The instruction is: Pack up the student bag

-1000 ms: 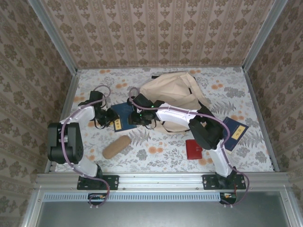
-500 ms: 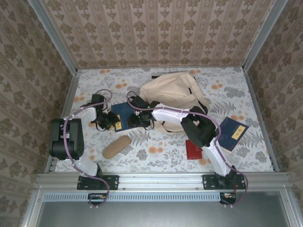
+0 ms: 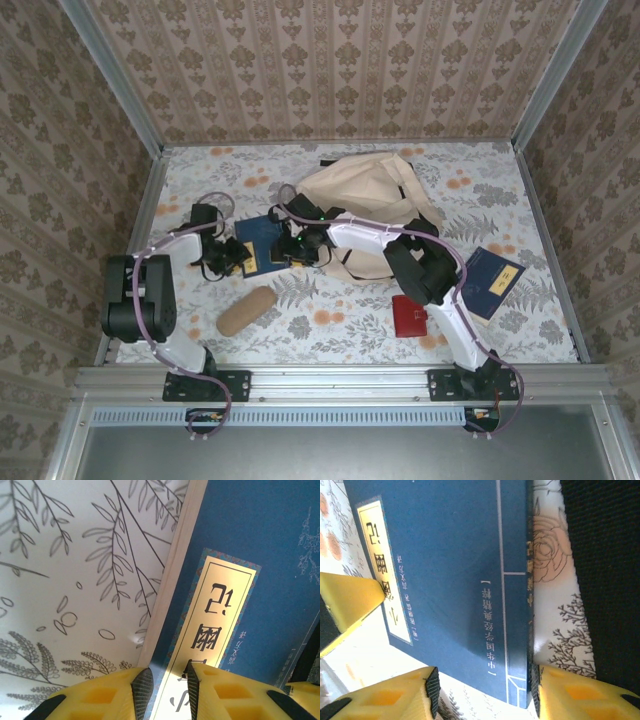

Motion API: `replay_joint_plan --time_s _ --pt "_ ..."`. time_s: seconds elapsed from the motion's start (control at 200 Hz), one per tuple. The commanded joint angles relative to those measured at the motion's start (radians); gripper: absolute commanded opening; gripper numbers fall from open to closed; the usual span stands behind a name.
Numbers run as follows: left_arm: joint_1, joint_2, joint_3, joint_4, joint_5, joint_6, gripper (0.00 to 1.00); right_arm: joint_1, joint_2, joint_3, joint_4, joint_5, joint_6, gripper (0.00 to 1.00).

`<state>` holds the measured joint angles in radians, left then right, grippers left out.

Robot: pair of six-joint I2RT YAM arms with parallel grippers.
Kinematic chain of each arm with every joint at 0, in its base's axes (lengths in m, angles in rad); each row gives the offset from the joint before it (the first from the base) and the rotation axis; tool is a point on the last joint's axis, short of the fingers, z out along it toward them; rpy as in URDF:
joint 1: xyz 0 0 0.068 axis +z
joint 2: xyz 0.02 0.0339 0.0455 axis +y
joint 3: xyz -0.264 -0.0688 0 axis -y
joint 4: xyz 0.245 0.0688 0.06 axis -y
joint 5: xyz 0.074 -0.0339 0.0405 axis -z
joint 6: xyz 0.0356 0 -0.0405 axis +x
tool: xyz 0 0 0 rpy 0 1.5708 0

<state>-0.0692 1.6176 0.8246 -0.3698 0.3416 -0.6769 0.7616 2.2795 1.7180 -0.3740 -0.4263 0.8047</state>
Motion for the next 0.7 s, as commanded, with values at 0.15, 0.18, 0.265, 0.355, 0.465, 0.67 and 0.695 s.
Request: replay_joint_plan --time_s 0.15,0.18,0.265,0.355,0.465,0.67,0.695 --pt "-0.010 0.037 -0.079 -0.013 -0.009 -0.032 0.32 0.011 -0.043 -0.064 0.354 -0.227 0.151 0.50" --pt "-0.010 0.032 -0.078 -0.014 -0.006 -0.033 0.32 0.011 -0.048 -0.076 0.373 -0.232 0.166 0.49" --pt "-0.009 0.018 -0.078 -0.017 -0.001 -0.037 0.32 0.009 -0.063 -0.114 0.439 -0.251 0.209 0.48" --pt "-0.007 0.000 -0.082 -0.021 -0.006 -0.045 0.32 0.010 -0.076 -0.147 0.498 -0.270 0.247 0.46" --pt "0.000 -0.027 -0.102 -0.028 -0.031 -0.063 0.32 0.010 -0.083 -0.161 0.506 -0.267 0.256 0.46" --pt "0.014 -0.073 -0.147 -0.027 -0.026 -0.089 0.35 0.016 -0.068 -0.170 0.564 -0.275 0.283 0.45" --pt "0.015 -0.078 -0.150 -0.029 -0.026 -0.092 0.35 0.018 -0.068 -0.170 0.576 -0.279 0.289 0.45"
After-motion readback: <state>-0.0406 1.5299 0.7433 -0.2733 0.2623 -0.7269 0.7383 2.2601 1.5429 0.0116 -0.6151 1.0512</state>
